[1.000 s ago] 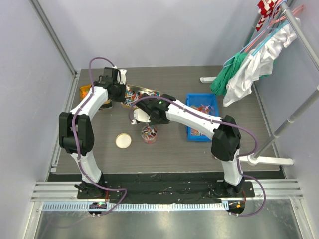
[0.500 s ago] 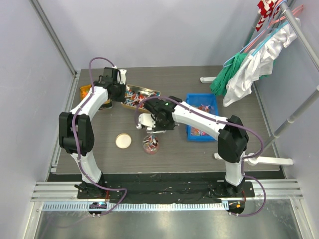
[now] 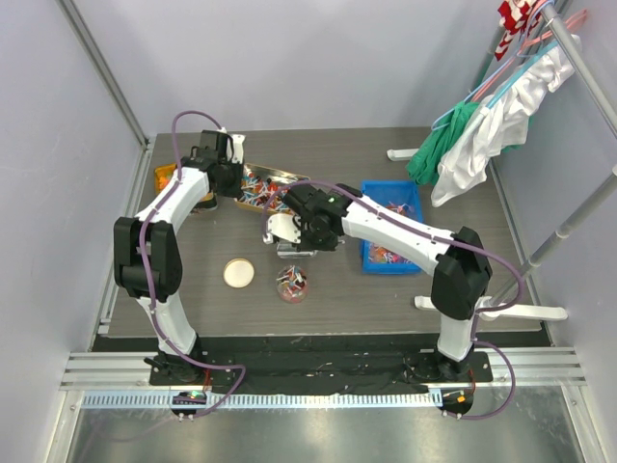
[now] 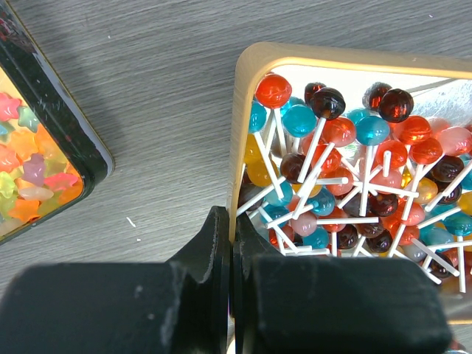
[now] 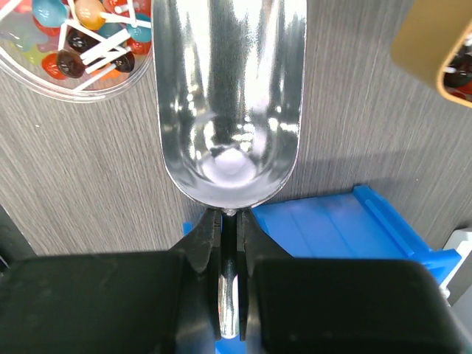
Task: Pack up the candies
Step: Move the packing bottle to the center of the board, then adjust the fake candies in the packing bottle.
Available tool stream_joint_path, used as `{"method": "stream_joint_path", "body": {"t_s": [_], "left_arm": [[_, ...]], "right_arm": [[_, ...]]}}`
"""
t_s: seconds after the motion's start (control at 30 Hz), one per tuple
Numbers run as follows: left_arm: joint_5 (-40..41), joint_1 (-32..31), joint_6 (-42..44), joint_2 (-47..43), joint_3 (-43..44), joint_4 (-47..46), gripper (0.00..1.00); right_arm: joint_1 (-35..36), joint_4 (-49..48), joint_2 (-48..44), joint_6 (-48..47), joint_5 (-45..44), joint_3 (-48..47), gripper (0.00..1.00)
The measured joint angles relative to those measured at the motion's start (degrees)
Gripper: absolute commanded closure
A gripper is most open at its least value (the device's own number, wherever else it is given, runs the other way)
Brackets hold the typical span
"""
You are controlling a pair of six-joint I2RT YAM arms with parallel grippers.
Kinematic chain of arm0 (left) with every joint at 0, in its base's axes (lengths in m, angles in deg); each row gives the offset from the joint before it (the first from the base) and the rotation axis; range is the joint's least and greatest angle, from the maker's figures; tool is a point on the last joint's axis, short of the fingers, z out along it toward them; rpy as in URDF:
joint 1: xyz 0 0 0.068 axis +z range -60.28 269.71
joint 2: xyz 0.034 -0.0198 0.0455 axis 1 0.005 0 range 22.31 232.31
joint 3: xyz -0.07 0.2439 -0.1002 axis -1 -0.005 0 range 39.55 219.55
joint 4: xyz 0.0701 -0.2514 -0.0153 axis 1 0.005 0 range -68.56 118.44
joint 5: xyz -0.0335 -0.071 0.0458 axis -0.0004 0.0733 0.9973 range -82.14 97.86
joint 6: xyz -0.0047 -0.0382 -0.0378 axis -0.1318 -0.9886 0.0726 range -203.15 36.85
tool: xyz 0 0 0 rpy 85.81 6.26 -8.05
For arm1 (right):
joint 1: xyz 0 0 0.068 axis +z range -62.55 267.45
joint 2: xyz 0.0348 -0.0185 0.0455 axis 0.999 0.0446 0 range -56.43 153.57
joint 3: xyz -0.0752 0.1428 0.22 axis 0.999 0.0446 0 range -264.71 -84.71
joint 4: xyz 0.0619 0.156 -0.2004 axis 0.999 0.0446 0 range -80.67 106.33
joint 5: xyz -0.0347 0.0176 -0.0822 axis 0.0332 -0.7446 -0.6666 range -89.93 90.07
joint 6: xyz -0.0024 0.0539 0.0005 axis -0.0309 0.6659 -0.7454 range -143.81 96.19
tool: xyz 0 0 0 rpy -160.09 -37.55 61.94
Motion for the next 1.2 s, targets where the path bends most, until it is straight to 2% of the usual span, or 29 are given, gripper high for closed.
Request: {"method": "stream_joint_path", "body": {"t_s": [0.23, 0.7, 1.2], "left_arm": [[0.00, 0.00, 0.00, 0.00, 0.00, 0.02, 1.00], [0.00, 0.00, 0.00, 0.00, 0.00, 0.00, 1.00], [0.00, 0.00, -0.02, 0.28, 0.00, 0.02, 1.00]], "right_arm": [[-0.09, -0.96, -2.47, 0.74, 2.08, 1.64, 0.99], [-0.09, -5.11, -6.29, 1.62, 5.95, 12.02, 0.99], [-0.09, -5.42, -9.99, 1.84, 6.14, 12.00, 0.99]]}}
